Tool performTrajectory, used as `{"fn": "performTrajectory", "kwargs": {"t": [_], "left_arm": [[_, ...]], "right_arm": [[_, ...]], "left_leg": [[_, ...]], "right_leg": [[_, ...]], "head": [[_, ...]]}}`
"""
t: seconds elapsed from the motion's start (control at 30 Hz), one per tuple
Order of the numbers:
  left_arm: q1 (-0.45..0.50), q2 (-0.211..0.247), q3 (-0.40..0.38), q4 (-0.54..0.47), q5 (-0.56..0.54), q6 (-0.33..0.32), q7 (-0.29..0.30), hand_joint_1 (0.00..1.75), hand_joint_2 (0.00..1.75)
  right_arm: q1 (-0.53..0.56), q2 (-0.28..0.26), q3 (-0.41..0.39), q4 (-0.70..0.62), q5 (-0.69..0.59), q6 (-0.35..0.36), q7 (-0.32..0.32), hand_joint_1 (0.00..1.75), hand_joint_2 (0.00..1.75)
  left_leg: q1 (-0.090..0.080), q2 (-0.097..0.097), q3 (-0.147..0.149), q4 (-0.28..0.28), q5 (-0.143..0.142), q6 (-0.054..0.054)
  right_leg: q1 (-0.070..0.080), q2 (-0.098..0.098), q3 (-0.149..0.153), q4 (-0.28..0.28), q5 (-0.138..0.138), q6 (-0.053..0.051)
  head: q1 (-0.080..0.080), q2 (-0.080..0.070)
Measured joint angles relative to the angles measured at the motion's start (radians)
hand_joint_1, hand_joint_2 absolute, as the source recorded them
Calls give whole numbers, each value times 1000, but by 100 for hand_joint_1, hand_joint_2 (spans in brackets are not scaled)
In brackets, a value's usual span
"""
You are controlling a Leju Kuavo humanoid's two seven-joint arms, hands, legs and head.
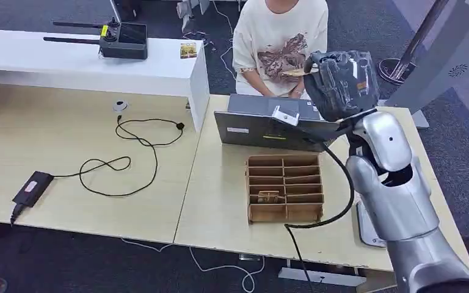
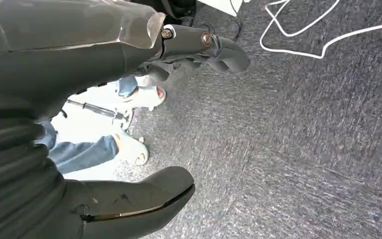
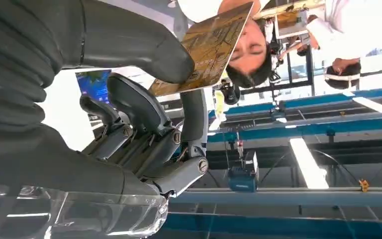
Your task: Pass the card to the sensor for recognition and then transmit it.
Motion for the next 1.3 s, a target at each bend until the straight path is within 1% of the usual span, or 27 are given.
{"fn": "performTrajectory", "kwargs": {"t": [0.2, 0.37, 0.5, 0.67, 0.8, 1.1, 1.3], "left_arm": [[1, 0, 0, 0, 0, 2, -3, 0, 175], [1, 0, 0, 0, 0, 2, -2, 0, 175], [1, 0, 0, 0, -1, 2, 0, 0, 175], [1, -2, 0, 0, -1, 2, 0, 0, 175], [1, -2, 0, 0, -1, 2, 0, 0, 175], [1, -1, 0, 0, -1, 3, -2, 0, 175], [2, -1, 0, 0, -1, 4, -3, 0, 175]], "right_arm": [[-121, 38, 17, 154, -18, 20, -3, 175, 175], [-215, 83, 27, 301, -31, 37, 16, 175, 175], [-274, 124, 28, 401, -65, 44, 2, 175, 175], [-310, 159, 28, 470, -76, 47, 0, 175, 175], [-321, 171, 28, 497, -78, 49, 3, 175, 175], [-401, 216, 24, 621, -88, 117, 98, 175, 175], [-431, 233, 18, 691, -87, 141, 172, 175, 175]], "left_leg": [[0, 0, 0, 0, 1, 0], [0, 0, 0, 0, 1, 0], [0, 0, 0, 0, 1, 0], [0, 0, 0, 0, 1, 0], [0, 0, -1, 0, 1, 0], [0, 0, 0, 0, 1, 0], [0, 0, 0, 0, 1, 0]], "right_leg": [[0, 0, 0, 0, 0, -1], [0, 0, 0, 0, 1, -1], [0, 0, -1, 0, 1, -1], [0, 0, -1, 0, 1, -1], [0, 0, -1, 0, 1, -1], [0, 0, -1, 0, 1, 0], [0, 0, -1, 0, 1, 0]], "head": [[0, 0], [0, 0], [0, 0], [0, 0], [0, 0], [-1, 0], [0, 0]]}}
